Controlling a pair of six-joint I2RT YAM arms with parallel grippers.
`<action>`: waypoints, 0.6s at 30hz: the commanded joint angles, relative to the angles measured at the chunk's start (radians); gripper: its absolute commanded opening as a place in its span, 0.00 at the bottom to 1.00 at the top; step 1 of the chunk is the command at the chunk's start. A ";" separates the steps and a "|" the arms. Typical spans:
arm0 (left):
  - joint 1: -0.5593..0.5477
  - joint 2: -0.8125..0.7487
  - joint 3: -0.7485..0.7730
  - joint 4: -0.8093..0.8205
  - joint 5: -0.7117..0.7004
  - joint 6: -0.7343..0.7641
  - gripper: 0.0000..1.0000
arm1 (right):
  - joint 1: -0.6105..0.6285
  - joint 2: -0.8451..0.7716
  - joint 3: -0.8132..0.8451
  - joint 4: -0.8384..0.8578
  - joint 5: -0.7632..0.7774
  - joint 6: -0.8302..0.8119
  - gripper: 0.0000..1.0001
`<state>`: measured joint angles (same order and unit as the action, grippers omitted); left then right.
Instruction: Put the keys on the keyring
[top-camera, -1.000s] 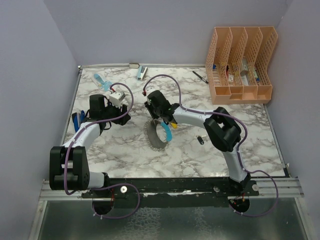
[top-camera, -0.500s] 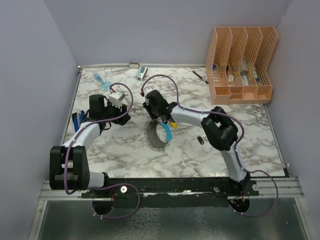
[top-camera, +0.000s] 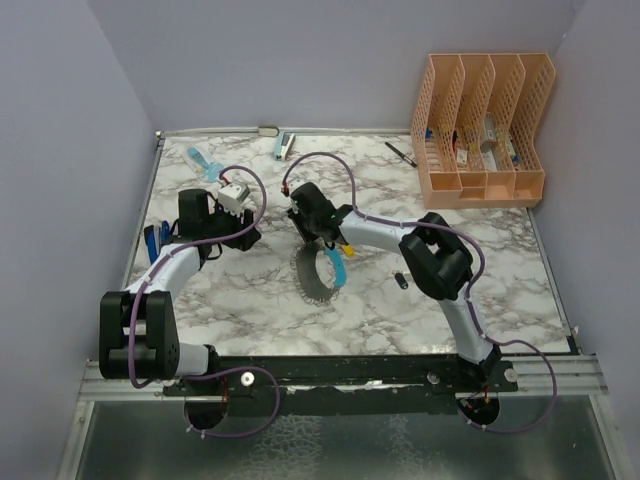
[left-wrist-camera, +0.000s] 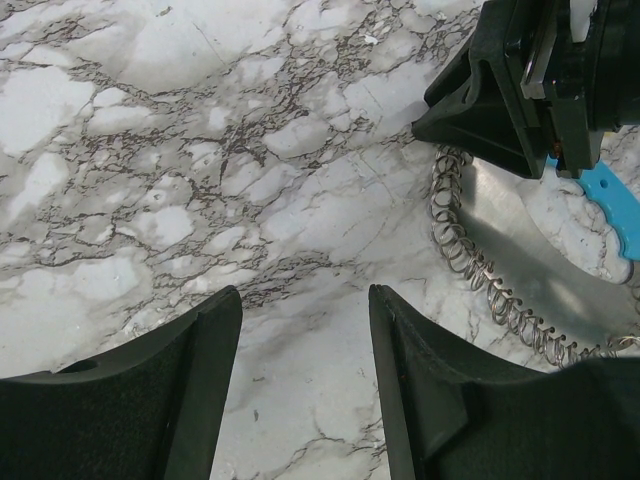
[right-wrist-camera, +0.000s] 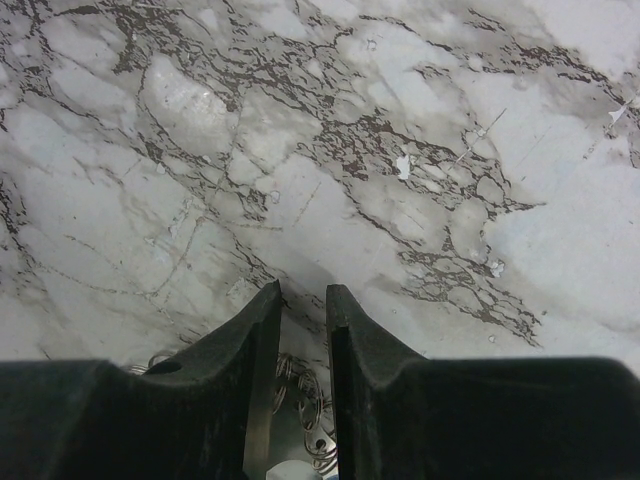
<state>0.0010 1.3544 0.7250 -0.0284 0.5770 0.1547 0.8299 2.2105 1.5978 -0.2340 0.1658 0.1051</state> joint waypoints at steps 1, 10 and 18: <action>0.010 0.005 -0.001 0.009 0.029 0.000 0.56 | 0.003 -0.034 -0.029 -0.069 -0.002 0.021 0.25; 0.011 0.005 -0.001 0.008 0.030 -0.001 0.56 | 0.003 -0.085 -0.071 -0.105 0.006 0.027 0.24; 0.014 0.006 -0.001 0.008 0.033 0.002 0.56 | 0.003 -0.125 -0.111 -0.065 0.016 0.021 0.21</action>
<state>0.0067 1.3563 0.7250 -0.0303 0.5789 0.1547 0.8299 2.1441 1.5242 -0.2913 0.1669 0.1272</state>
